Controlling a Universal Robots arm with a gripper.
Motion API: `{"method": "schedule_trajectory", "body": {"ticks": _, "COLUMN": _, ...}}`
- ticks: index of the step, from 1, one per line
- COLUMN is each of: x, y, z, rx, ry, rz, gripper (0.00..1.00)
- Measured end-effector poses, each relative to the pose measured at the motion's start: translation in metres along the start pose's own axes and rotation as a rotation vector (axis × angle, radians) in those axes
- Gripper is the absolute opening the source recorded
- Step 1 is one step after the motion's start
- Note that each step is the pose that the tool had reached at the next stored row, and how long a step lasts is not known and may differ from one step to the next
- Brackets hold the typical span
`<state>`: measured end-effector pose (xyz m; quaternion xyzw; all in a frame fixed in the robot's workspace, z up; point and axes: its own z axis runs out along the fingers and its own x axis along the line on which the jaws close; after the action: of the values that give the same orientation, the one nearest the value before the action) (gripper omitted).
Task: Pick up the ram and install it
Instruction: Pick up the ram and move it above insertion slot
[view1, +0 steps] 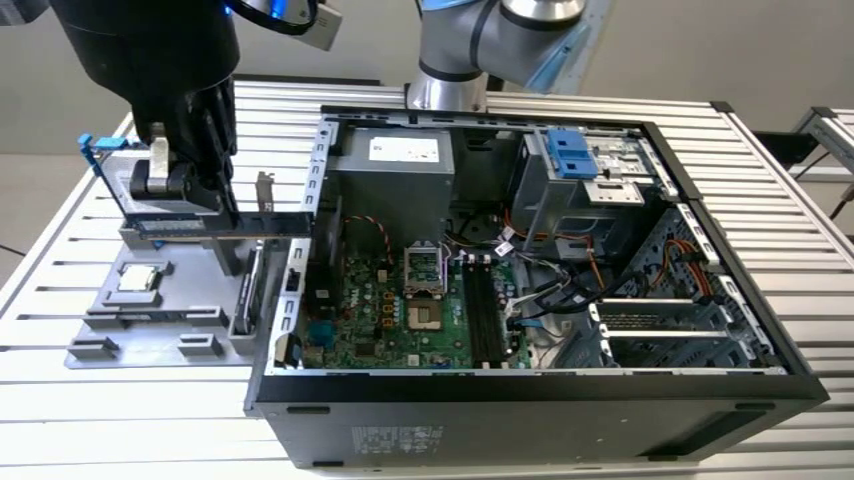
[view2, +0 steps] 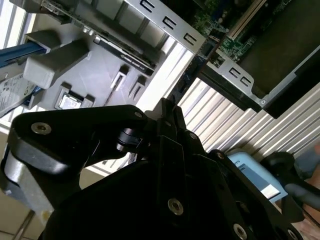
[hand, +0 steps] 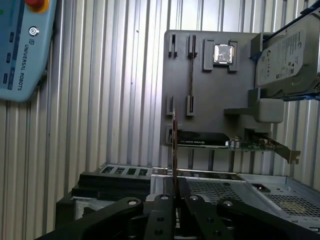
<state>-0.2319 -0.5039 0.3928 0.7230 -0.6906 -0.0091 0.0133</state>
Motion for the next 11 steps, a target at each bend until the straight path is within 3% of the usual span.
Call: {"method": "schedule_trajectory", "body": {"ticks": 11, "x": 0.0009, "y": -0.0182, "z": -0.0006, "rx": -0.0027, "ry": -0.0006, "rz": 0.014, "gripper": 0.00}}
